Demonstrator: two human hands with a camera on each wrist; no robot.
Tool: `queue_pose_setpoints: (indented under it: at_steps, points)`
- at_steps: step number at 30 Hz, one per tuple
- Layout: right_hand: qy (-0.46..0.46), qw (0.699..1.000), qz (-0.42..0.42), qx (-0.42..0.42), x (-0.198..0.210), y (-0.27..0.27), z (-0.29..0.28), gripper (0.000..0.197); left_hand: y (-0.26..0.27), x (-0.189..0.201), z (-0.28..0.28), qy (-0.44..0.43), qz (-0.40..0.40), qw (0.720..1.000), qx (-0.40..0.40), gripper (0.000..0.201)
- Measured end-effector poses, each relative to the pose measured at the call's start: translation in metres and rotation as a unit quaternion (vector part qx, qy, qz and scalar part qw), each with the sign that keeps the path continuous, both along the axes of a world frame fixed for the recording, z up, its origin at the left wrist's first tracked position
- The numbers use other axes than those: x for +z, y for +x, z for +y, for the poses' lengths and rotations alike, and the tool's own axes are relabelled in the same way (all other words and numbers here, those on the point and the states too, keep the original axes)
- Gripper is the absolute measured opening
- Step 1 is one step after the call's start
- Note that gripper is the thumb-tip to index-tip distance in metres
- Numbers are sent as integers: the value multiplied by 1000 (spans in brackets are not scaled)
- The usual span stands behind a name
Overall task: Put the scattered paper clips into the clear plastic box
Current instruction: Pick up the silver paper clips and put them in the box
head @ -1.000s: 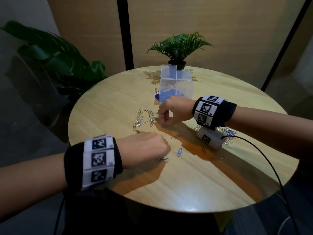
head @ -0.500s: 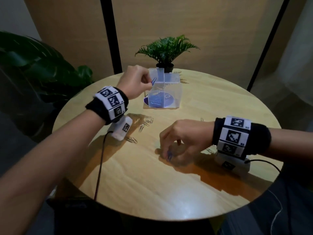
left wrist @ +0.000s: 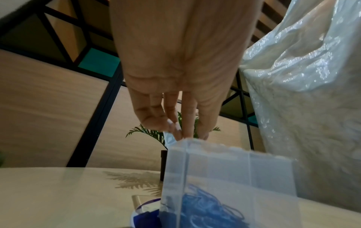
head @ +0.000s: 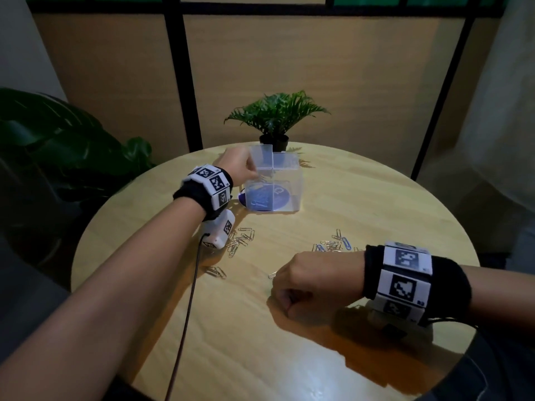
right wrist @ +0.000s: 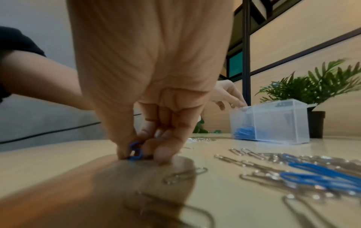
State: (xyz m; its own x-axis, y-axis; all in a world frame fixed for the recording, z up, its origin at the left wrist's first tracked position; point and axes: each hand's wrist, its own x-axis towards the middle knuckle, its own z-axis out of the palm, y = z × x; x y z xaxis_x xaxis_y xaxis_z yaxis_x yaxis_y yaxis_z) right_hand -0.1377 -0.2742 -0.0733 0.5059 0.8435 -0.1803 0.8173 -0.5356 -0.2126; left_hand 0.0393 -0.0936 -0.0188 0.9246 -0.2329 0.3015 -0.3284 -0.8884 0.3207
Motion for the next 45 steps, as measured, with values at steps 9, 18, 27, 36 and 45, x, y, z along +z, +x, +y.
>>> queue_pose_setpoints:
  at_steps: [9, 18, 27, 36, 45]
  points:
    - [199, 952, -132, -189, 60, 120, 21, 18, -44, 17, 51, -145, -12, 989, 1, 22]
    - [219, 892, -165, -360, 81, 172, 41, 24, -77, 8, 30, -74, 74, 991, -87, 20]
    - [-155, 930, -49, -331, 87, 79, -57, 27, -127, -12, -69, 183, 252, 900, -306, 58]
    - [-266, 953, -16, -145, 31, 38, -77, 48, -155, -30, -40, 340, 305, 843, -284, 59]
    - [-69, 979, -70, -178, 50, 39, -94, 51, -159, -20, 9, 247, 291, 893, -238, 57]
